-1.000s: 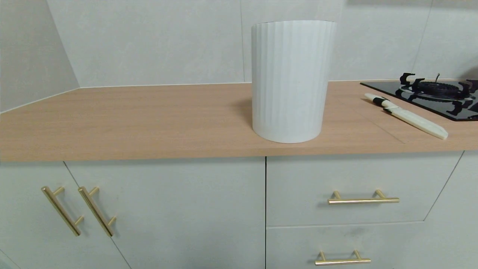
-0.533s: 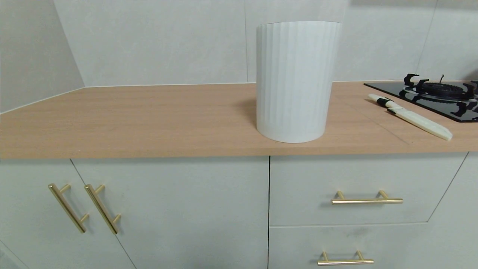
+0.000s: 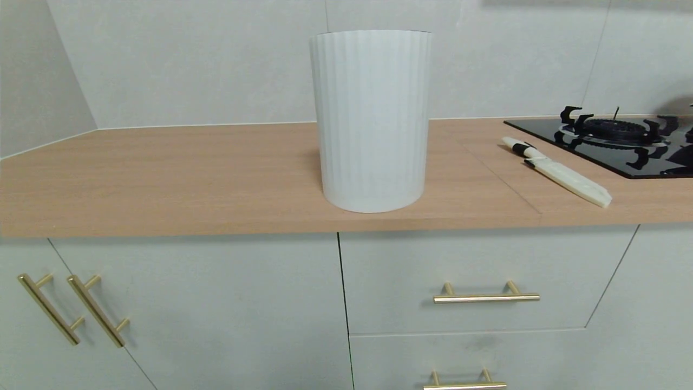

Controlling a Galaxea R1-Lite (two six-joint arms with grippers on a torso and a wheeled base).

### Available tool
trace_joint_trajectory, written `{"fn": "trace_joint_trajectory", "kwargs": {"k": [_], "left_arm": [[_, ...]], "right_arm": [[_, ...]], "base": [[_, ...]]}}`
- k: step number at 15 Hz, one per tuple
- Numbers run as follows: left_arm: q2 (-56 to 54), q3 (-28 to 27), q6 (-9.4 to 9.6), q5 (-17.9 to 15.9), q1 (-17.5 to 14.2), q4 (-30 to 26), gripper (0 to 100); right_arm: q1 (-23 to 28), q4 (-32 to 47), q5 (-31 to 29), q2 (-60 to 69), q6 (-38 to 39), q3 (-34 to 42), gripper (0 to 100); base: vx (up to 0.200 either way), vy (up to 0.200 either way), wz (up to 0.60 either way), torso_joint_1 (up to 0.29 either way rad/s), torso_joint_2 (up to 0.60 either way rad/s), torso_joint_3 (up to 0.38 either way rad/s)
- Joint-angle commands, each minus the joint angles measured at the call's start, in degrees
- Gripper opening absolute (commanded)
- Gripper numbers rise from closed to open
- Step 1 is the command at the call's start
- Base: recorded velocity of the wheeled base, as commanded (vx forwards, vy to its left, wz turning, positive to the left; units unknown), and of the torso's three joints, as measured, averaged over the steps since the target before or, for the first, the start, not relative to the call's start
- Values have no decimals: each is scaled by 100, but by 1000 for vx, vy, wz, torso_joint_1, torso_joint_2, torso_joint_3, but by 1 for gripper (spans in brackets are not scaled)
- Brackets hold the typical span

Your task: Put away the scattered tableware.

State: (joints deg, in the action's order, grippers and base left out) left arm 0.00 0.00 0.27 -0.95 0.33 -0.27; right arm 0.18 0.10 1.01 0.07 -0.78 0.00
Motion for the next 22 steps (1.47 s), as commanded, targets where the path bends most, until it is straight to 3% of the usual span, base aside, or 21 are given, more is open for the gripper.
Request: {"fn": "trace_joint_trajectory", "kwargs": {"k": [1, 10, 22], "left_arm": [[0, 0, 0, -2, -7, 0, 100], [0, 0, 0, -2, 2, 0, 100], [0, 0, 8, -2, 2, 0, 100]], "right_arm": [[-1, -1, 4, -7, -1, 0, 100], [-1, -1, 4, -7, -10, 0, 100], [-1, -1, 13, -7, -10, 0, 100]], "base": [[0, 0, 0, 0, 0, 0], [0, 0, 0, 3, -10, -5], [0, 0, 0, 141, -418, -278]]}}
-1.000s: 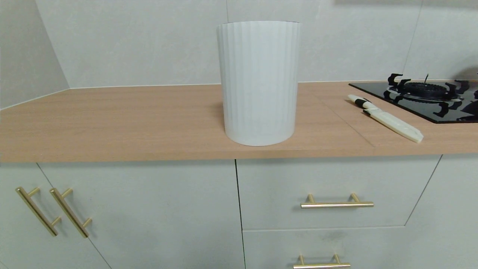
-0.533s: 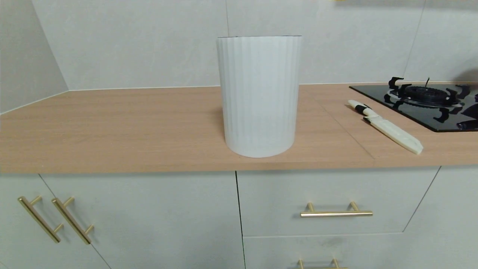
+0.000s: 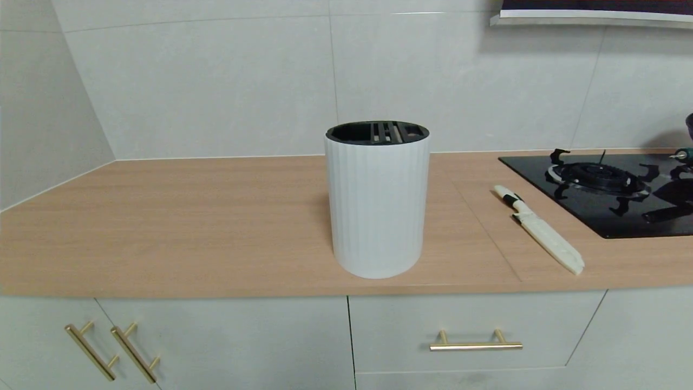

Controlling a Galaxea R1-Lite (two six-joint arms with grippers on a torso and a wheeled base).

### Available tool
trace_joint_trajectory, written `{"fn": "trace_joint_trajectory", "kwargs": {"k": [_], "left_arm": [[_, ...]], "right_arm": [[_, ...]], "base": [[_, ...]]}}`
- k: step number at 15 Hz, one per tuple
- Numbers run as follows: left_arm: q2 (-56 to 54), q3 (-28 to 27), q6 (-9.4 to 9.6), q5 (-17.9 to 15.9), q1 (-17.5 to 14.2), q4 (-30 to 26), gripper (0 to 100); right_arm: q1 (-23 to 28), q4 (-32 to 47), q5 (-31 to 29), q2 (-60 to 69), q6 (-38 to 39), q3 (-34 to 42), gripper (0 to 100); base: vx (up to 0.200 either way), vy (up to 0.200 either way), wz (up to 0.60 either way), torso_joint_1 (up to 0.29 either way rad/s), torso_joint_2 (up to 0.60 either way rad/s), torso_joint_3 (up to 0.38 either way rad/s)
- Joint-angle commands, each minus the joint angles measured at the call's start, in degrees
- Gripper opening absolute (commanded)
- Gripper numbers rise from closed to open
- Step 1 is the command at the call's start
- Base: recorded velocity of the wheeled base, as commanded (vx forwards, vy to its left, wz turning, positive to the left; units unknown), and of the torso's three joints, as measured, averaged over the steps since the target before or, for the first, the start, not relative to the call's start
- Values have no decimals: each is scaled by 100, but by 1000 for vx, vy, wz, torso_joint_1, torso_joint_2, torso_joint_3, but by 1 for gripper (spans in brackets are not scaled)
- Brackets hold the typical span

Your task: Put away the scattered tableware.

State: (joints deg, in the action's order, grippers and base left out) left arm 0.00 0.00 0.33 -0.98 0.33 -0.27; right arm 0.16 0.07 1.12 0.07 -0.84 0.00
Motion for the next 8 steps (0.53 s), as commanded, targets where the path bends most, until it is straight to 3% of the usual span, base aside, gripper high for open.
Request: {"fn": "trace_joint_trajectory", "kwargs": {"k": [1, 8], "left_arm": [[0, 0, 2, 1, 2, 0, 100], [0, 0, 2, 1, 2, 0, 100]], "right_arm": [[2, 1, 2, -7, -4, 0, 100], [2, 1, 2, -7, -4, 0, 100]], "base": [[0, 0, 0, 198, -491, -281], [0, 0, 0, 207, -491, -277]]}}
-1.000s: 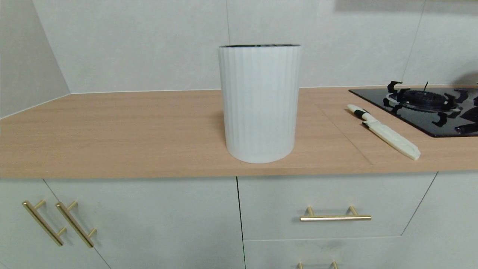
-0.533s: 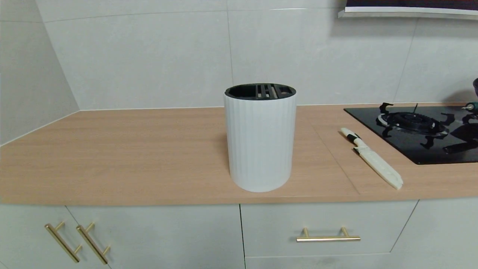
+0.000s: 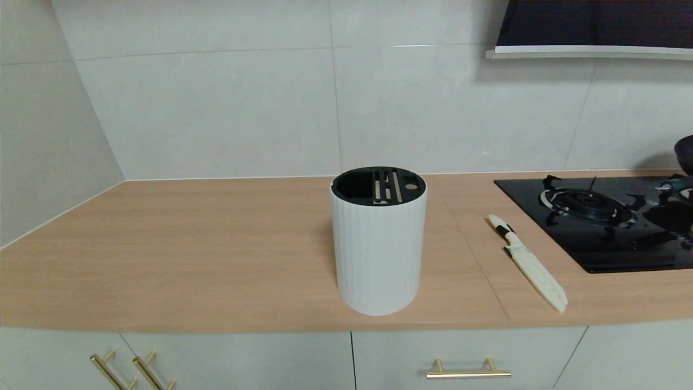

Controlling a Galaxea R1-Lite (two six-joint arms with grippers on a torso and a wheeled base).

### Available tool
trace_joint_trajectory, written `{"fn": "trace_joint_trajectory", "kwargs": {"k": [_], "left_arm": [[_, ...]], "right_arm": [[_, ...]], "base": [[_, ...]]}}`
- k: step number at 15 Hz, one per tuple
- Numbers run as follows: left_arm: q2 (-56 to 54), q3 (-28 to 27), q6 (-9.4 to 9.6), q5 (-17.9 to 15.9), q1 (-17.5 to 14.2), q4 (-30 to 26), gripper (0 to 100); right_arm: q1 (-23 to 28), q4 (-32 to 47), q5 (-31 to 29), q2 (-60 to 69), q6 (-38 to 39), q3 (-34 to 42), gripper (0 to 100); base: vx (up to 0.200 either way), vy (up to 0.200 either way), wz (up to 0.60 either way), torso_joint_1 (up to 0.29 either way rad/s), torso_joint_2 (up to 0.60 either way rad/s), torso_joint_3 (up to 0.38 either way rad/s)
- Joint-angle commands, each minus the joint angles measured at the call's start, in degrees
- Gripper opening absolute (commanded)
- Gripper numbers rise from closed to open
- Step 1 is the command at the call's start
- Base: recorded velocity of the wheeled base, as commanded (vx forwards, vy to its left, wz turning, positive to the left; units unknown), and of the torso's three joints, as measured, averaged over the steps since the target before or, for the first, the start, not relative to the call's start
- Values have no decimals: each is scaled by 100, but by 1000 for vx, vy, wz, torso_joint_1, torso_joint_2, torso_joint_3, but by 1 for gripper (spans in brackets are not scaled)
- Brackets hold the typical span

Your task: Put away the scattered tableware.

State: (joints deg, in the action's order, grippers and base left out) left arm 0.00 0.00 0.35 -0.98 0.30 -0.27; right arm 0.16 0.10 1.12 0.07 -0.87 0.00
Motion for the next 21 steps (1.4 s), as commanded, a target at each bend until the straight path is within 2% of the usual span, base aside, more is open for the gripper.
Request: {"fn": "trace_joint_trajectory", "kwargs": {"k": [1, 15, 21], "left_arm": [[0, 0, 0, 1, -4, 0, 100], [0, 0, 0, 1, -4, 0, 100], [0, 0, -9, 1, -4, 0, 100]], "right_arm": [[2, -1, 2, -7, -1, 0, 100], [2, -1, 2, -7, -1, 0, 100], [2, -1, -15, -7, -1, 0, 100]], "base": [[0, 0, 0, 227, -496, -276], [0, 0, 0, 259, -553, -298], [0, 0, 0, 83, -161, -85]]}}
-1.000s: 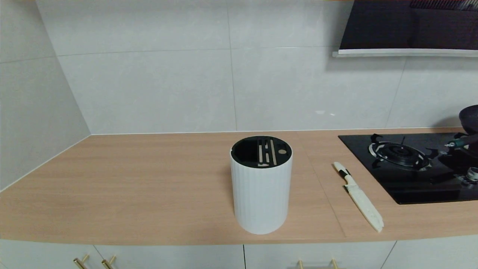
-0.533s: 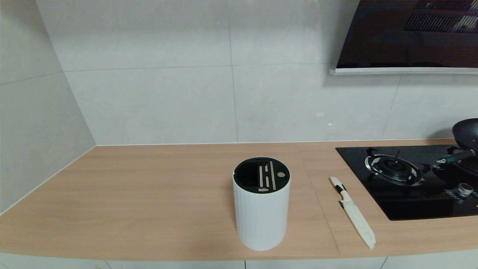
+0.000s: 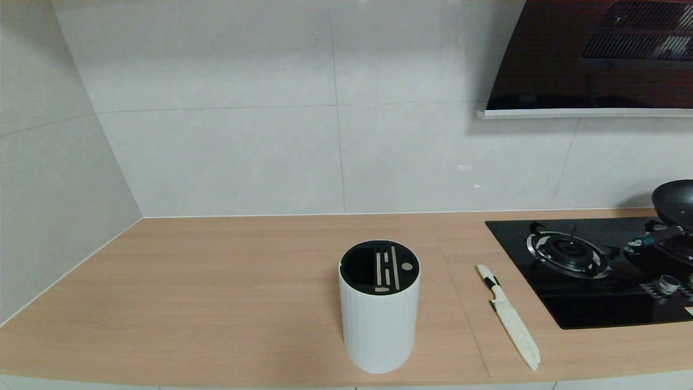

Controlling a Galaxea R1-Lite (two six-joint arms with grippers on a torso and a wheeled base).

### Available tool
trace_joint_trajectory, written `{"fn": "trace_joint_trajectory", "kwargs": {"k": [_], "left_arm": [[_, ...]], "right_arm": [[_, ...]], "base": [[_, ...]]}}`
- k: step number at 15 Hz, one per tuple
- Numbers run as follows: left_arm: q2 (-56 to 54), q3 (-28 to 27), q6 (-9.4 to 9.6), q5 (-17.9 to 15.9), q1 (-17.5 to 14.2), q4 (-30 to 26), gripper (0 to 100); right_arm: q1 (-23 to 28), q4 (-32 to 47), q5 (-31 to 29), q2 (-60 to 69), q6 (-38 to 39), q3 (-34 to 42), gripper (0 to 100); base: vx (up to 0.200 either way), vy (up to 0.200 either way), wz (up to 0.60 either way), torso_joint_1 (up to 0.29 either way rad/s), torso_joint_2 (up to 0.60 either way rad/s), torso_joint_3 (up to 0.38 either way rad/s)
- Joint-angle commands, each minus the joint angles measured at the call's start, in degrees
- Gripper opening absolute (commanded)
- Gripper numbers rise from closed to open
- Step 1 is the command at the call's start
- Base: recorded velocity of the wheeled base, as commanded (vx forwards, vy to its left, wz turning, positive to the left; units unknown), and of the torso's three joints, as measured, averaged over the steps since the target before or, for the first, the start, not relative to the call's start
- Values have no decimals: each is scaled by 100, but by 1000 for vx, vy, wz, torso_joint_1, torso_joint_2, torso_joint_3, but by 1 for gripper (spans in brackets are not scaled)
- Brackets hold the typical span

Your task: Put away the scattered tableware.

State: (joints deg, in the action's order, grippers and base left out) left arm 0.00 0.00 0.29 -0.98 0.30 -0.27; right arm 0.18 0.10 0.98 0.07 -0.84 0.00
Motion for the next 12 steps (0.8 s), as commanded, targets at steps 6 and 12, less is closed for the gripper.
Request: {"fn": "trace_joint_trajectory", "kwargs": {"k": [6, 12], "left_arm": [[0, 0, -3, 1, 5, 0, 100], [0, 0, -3, 1, 5, 0, 100]], "right_arm": [[-1, -1, 8, -7, 5, 0, 100], [-141, 34, 377, -561, 102, -940, 100]], "base": [[0, 0, 0, 0, 0, 0], [0, 0, 0, 0, 0, 0]]}}
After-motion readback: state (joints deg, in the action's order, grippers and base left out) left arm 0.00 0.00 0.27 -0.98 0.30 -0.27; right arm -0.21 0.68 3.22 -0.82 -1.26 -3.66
